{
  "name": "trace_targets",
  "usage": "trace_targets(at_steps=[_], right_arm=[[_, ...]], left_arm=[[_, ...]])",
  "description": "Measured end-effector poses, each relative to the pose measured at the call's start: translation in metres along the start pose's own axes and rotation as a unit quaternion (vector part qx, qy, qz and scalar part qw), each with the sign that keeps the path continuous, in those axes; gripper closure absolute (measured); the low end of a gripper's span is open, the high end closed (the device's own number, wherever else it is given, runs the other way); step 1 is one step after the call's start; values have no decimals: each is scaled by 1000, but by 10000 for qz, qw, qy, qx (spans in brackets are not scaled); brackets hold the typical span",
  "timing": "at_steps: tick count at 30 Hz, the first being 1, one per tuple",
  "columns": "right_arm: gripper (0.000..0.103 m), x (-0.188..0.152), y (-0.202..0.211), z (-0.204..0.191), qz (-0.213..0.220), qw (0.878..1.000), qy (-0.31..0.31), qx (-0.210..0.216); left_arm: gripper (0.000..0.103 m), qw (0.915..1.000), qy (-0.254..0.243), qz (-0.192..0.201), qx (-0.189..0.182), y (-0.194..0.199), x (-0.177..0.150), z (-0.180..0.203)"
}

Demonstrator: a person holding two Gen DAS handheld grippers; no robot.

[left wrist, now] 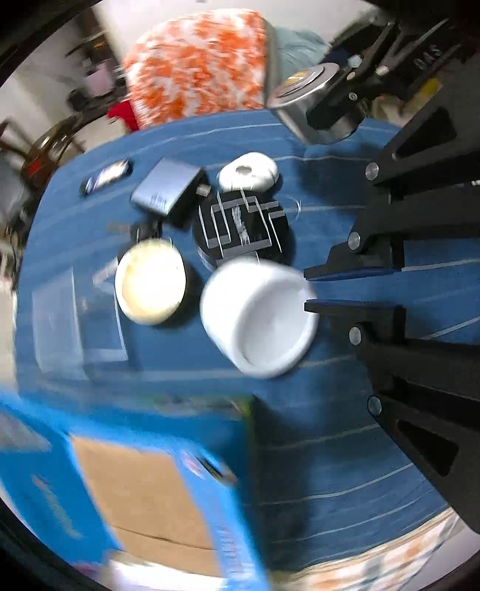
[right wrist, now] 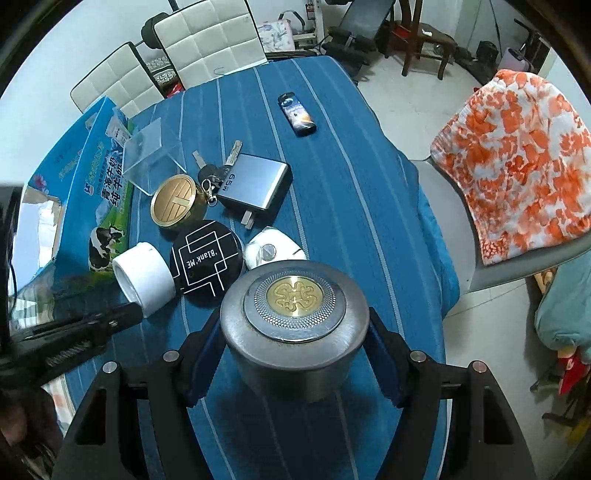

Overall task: Organize rigid objects
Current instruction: 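Carry the white jar and silver tin toward the blue cardboard box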

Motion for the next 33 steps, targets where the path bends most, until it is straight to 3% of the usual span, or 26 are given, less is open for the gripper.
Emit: trace_targets(at_steps=[1, 3, 5, 7, 10, 16, 24, 29, 33], right_arm=[[30, 0, 0, 2, 24, 10000, -20, -23], [30, -1, -2, 4, 10, 10000, -90, -7], [30, -6, -4, 5, -34, 9999, -161, 46], [30, -9, -7, 5, -107, 9996, -222, 99], [30, -12, -9, 3, -140, 9996, -203, 139], [30, -7, -12, 6, -106, 9997, -203, 99], [30, -2, -18, 8, -84, 9998, -159, 66], [30, -5, -17, 8, -141, 9997, -122, 124], [30, -13, -15, 7, -186, 9997, 34, 127]], left_arm=[[94, 9999, 165, 7, -28, 3, -1, -9], [84, 9994, 344, 23, 71, 6, -2, -26], [51, 9988, 485, -16, 39, 3, -3, -28], [34, 9988, 477, -66, -7, -2, -1, -23], [34, 9990, 450, -37, 42, -11, 4, -14], [33, 9949, 988, -151, 141, -44, 15, -11], [36, 9954, 894, 288, 179, -50, 30, -5], [36, 9971, 691, 228, 215, -48, 19, -4], [36, 9985, 475, -120, 229, -40, -10, -15]])
Point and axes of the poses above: each gripper's, at about its wrist camera, not at the fingertips, and y roughly against the way its jaws point, z to its right, x to its top, the point moved 8 cm from there along -y, roughly the way its jaws point, and after that the axes turned 15 degrees about z, right-handed, at the moved point
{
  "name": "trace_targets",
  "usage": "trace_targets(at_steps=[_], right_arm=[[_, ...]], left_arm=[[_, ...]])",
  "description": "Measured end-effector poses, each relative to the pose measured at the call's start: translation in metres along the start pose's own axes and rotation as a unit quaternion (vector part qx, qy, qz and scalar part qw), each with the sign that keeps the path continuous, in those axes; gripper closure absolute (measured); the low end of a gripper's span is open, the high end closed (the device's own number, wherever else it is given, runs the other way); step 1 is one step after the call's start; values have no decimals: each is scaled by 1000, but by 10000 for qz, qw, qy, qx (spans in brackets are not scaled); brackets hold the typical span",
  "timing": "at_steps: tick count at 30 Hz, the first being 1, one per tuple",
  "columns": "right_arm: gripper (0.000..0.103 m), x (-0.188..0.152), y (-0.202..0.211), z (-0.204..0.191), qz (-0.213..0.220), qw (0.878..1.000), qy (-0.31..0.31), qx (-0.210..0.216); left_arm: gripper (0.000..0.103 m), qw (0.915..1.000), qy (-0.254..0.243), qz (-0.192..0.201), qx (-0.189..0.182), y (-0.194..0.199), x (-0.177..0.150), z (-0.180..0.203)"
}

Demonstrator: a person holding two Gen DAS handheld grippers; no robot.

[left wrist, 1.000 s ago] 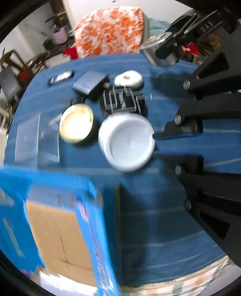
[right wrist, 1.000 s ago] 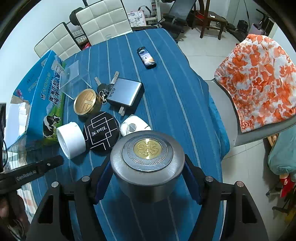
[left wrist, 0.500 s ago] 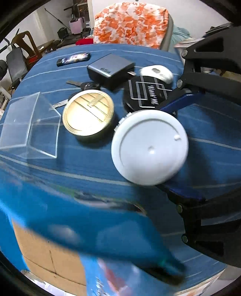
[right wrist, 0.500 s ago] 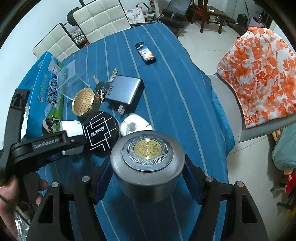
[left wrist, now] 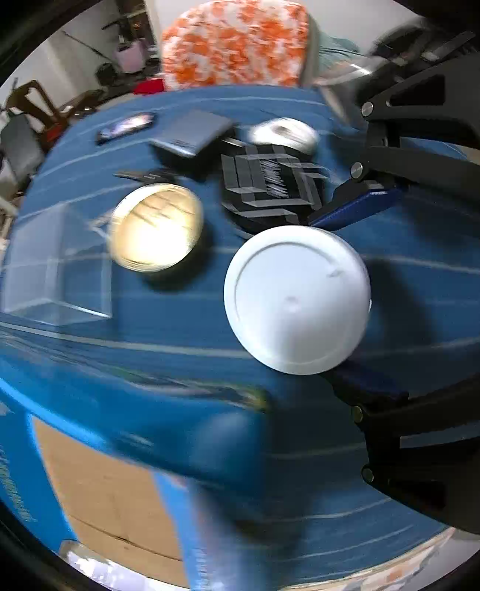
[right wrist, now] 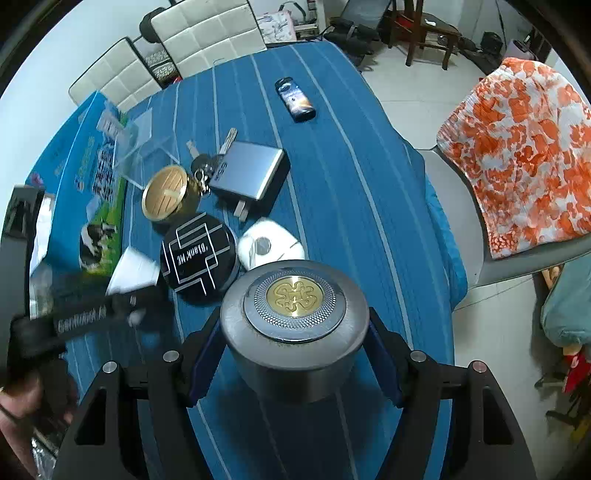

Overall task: Organize rigid objects
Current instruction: 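Carry the white jar and silver tin toward the blue cardboard box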

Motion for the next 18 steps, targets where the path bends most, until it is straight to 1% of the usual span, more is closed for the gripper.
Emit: trace_targets(at_steps=[2, 3, 7, 10, 11, 13, 18], right_arm=[[30, -6, -1, -1, -44, 10000, 68, -10], [30, -8, -3, -1, -70, 9999, 92, -19], [30, -18, -10, -3, -207, 9997, 80, -30], [30, -20, -13, -5, -215, 9997, 88, -52], [30, -21, -14, -6, -214, 9997, 106, -63], [30, -20, -15, -8, -207, 9997, 132, -84], [30, -16, -9, -13, -113, 9997, 182, -92]], left_arm=[[35, 9995, -37, -325, 3, -4, -17, -6], [35, 9991, -42, -428, 13, -6, -22, -7], [34, 9991, -107, -367, 170, -12, -21, -7], [34, 9987, -300, -313, 285, -18, -17, -3], [34, 9987, -293, -268, 311, -19, -16, -3], [35, 9990, -281, -142, 305, -21, -14, -1], [36, 9977, -613, -77, 291, -13, -19, 12]])
Point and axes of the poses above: each gripper's, at about its wrist camera, not at the fingertips, and y roughly against the way its jaws point, z to its right, x to its top, the point moved 8 cm from there along -y, roughly the way its jaws point, and after that the axes turned 15 degrees about z, right-handed, at the moved point
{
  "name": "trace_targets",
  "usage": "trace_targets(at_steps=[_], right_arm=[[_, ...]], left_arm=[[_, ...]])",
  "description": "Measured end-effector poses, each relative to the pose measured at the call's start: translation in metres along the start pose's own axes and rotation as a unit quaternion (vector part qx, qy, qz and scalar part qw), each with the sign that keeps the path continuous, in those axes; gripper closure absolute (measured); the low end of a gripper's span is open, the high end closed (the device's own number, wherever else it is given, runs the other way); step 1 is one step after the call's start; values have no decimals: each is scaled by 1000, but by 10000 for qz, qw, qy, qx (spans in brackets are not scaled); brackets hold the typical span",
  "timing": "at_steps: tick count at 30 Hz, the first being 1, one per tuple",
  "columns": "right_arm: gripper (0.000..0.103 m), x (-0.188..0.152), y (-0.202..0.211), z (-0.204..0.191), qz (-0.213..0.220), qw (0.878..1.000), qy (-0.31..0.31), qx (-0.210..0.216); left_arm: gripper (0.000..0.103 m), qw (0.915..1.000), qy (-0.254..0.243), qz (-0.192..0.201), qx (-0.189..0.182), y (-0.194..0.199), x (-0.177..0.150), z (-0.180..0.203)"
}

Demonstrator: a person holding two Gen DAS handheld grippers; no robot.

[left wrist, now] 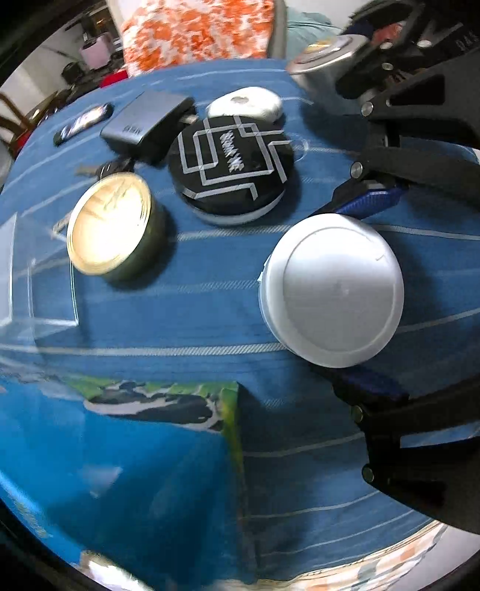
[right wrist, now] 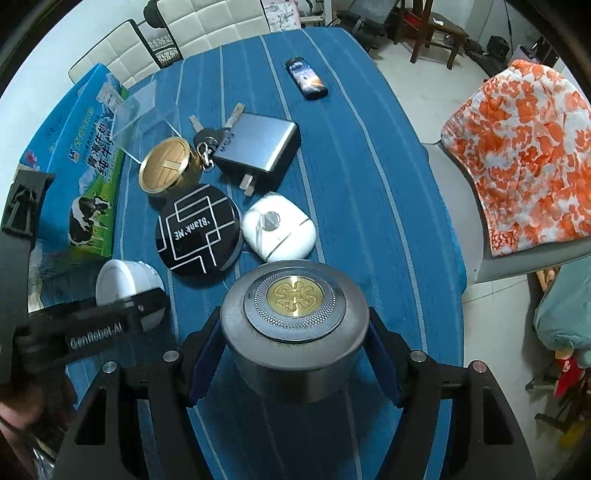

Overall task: Organize rigid objects
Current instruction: 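Carry the white jar and silver tin toward the blue cardboard box, then lower the white jar and silver tin into the box and open both tools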

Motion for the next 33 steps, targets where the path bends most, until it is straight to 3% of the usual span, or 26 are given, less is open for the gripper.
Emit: trace_targets(at_steps=[5, 10, 18, 22, 26, 30, 33], right_arm=[[30, 13, 20, -8, 214, 9997, -9, 96], [30, 36, 52, -19, 529, 9983, -70, 246], [30, 75, 98, -59, 935, 9938, 63, 602], [30, 95, 115, -94, 1114, 9908, 226, 736], [30, 118, 123, -143, 1300, 9867, 331, 913], [30, 146, 111, -206, 1471, 9824, 459, 1055], [30, 164, 81, -248, 1499, 9804, 626, 1117]], left_arm=[[36, 9992, -261, 266, -151, 33, 2, 16], [36, 9951, -500, 801, -278, 83, 16, 27], [36, 9885, -306, 1407, -460, 144, 63, -2], [36, 9834, -174, 1765, -374, 181, 94, -39], [36, 9816, -25, 1875, -351, 192, 120, -77], [36, 9828, 185, 1789, -406, 187, 155, -126], [36, 9864, 439, 1495, -517, 161, 180, -167]])
Point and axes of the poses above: each gripper's, at about its wrist camera, not at the fingertips, and y roughly against the way its jaws point, z to its right, x to its top, the point moved 8 cm from there along -y, roughly the way its jaws point, and after that the axes turned 15 degrees about z, right-handed, at the moved point
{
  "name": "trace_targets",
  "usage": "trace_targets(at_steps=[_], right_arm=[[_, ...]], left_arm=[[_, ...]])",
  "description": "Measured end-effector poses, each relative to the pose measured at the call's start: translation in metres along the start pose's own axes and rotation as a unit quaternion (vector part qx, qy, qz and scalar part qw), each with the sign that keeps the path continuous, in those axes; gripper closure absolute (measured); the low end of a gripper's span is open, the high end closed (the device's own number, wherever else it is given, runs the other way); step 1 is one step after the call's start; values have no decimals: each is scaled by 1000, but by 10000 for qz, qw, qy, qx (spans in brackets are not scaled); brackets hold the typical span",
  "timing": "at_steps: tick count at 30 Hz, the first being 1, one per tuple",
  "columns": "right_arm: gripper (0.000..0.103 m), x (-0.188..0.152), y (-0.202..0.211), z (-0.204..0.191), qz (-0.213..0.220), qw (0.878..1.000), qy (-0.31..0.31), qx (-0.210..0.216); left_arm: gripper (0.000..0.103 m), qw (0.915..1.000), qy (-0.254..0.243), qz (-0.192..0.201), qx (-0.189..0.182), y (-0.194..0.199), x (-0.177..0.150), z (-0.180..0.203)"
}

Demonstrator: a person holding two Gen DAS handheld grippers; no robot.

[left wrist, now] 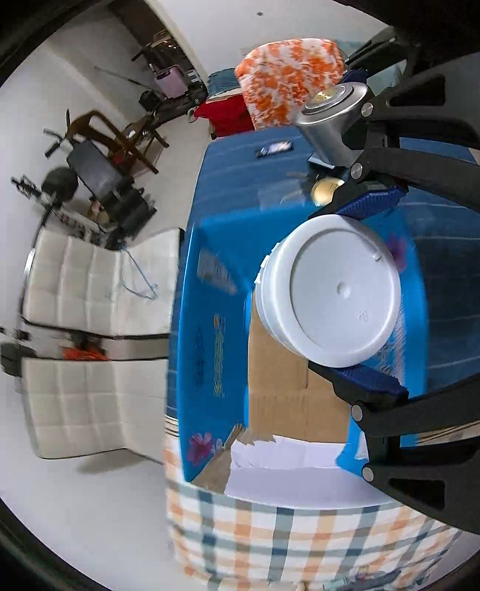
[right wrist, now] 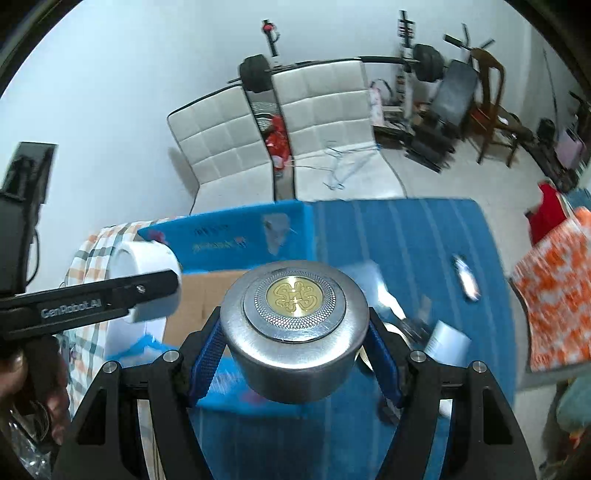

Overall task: Organize rigid objects
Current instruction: 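Lower the white jar and silver tin into the box and open both tools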

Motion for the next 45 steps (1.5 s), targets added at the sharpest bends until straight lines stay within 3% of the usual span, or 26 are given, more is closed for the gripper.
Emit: trace_targets(at_steps=[4, 10, 17, 21, 29, 33, 40, 42, 44, 45], right_arm=[[30, 0, -63, -32, -194, 9996, 213, 45], [30, -20, -157, -51, -805, 9962, 327, -34], [30, -43, -206, -60, -1121, 9916, 609, -223], [29, -52, -226, -62, -1309, 9891, 607, -277], [29, -54, -235, -60, -1412, 9862, 757, -412], [29, -53, -238, -59, -1693, 9818, 733, -447], [13, -43, -213, -52, -1587, 9849, 532, -450], [10, -42, -200, -48, -1570, 9858, 371, -460], [10, -44, -190, -46, -1586, 9858, 260, -478], [10, -45, -185, -44, -1615, 9854, 191, -495]], left_arm=[[36, 9991, 207, -364, 42, -51, 15, -46], [36, 9938, 342, -1055, -87, -114, 13, -79], [36, 9847, 709, -1575, -236, -149, 3, -96], [37, 9808, 577, -1853, -218, -159, -8, -89], [37, 9786, 696, -1929, -152, -158, -15, -90], [37, 9751, 749, -2085, -119, -151, -19, -88], [36, 9788, 514, -1980, -49, -116, -12, -79], [32, 9816, 486, -1847, -33, -98, -9, -77], [14, 9844, 471, -1696, -19, -81, -9, -77], [11, 9859, 441, -1612, 12, -73, -8, -77]])
Point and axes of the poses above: each gripper's, at about its wrist camera, not at the fingertips, and y roughly against the way its jaws point, z to its right, x to its top, the point moved 8 cm from there along -y, roughly the way its jaws point, and after that the axes turned 15 degrees about z, right-handed, at the moved point
